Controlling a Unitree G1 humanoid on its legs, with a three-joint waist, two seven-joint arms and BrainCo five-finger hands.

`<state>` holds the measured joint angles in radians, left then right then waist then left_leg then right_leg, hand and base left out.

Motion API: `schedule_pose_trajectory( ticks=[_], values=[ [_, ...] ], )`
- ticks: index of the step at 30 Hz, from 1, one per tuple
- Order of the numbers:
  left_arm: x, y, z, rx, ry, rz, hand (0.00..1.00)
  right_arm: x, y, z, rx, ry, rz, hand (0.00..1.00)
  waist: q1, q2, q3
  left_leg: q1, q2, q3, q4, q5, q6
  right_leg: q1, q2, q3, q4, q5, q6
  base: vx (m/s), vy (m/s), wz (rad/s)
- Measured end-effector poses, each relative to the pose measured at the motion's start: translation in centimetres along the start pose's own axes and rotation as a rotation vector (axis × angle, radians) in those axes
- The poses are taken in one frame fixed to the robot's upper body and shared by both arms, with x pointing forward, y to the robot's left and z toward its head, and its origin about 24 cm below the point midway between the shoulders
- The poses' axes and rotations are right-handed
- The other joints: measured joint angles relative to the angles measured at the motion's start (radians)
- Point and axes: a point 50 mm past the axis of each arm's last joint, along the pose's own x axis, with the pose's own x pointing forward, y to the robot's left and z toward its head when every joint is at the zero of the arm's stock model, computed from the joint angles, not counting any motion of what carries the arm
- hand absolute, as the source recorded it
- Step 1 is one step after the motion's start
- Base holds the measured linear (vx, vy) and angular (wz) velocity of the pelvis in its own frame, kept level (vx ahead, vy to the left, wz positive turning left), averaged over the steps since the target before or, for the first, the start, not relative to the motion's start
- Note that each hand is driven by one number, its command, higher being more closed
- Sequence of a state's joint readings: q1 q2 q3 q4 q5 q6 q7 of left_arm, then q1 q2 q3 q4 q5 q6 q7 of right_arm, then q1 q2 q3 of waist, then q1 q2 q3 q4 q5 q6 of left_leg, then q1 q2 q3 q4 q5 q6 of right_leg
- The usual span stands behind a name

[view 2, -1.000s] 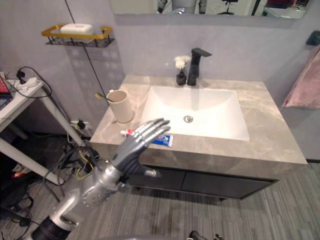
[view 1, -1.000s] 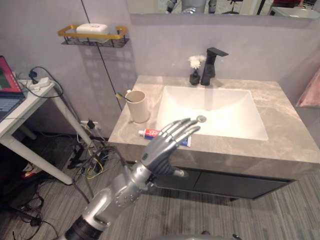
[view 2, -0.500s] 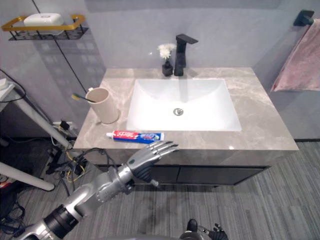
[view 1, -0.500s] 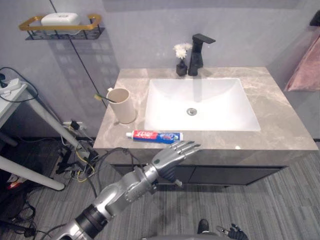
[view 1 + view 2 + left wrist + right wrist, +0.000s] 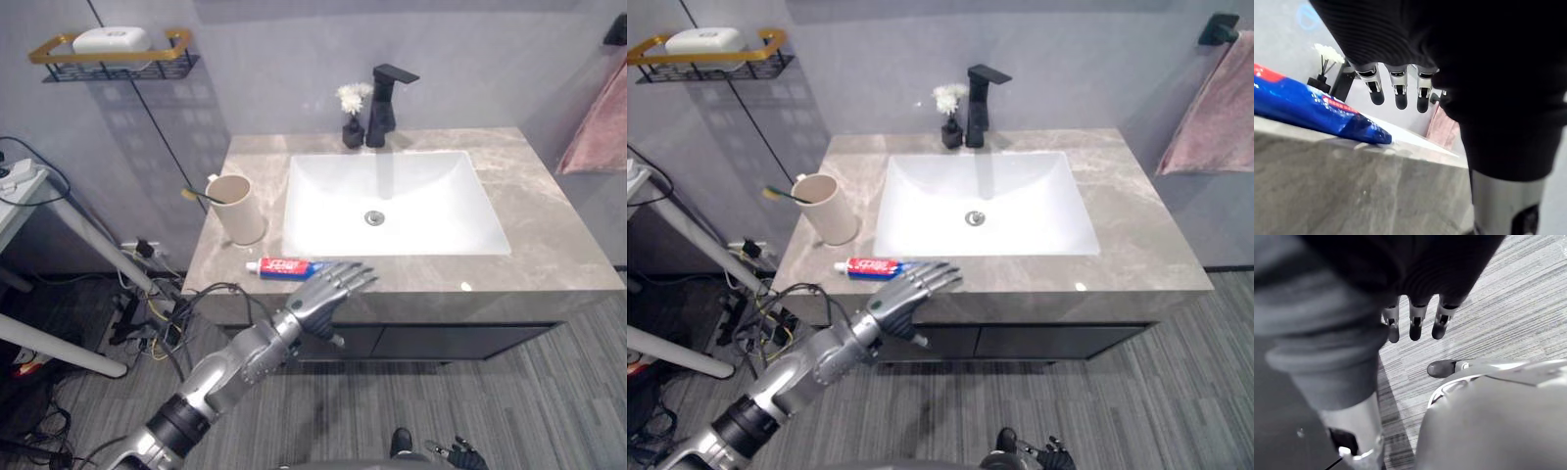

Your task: Organize washtable

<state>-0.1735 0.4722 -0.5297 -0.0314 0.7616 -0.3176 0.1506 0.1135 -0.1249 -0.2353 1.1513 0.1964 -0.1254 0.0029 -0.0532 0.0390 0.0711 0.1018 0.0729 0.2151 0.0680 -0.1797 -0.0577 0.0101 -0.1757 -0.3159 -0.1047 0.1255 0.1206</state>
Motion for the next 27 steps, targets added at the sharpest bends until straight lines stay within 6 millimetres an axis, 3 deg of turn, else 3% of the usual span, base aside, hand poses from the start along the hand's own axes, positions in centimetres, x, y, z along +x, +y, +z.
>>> schedule_pose_trajectory(
  ticks=[10, 14, 21, 27],
  values=[
    [-0.9, 3.5, 0.4, 0.056, 0.008, 0.213, 0.0, 0.0, 0.0, 0.0, -0.004, 0.0, 0.002, 0.0, 0.007, 0.005, 0.005, 0.002, 0.0, 0.002, -0.001, 0.0, 0.0, 0.001, -0.001, 0.002, 0.0, 0.0, 0.0, 0.0, 0.0, 0.0],
    [-1.2, 4.0, 0.1, 0.086, 0.024, 0.24, 0.0, 0.0, 0.0, 0.0, -0.005, 0.0, 0.002, 0.0, 0.01, 0.007, 0.006, 0.002, 0.0, 0.002, -0.001, 0.0, 0.0, 0.001, 0.0, 0.002, 0.0, 0.0, 0.0, 0.0, 0.0, 0.0],
    [-1.7, 4.0, -0.6, 0.133, 0.035, 0.193, 0.0, 0.0, -0.1, 0.0, -0.001, -0.001, -0.003, 0.0, 0.009, 0.013, 0.018, 0.0, 0.0, 0.003, -0.002, 0.0, 0.0, -0.002, 0.0, 0.003, 0.0, 0.0, 0.0, 0.0, 0.0, 0.0],
    [-2.3, 2.8, -2.3, 0.134, 0.109, 0.106, 0.0, 0.0, -0.2, 0.0, 0.003, 0.0, -0.005, 0.0, 0.009, 0.014, 0.021, 0.0, -0.002, 0.007, -0.009, 0.0, 0.0, -0.008, 0.0, 0.006, 0.0, 0.0, 0.0, 0.0, 0.0, 0.0]
  ],
)
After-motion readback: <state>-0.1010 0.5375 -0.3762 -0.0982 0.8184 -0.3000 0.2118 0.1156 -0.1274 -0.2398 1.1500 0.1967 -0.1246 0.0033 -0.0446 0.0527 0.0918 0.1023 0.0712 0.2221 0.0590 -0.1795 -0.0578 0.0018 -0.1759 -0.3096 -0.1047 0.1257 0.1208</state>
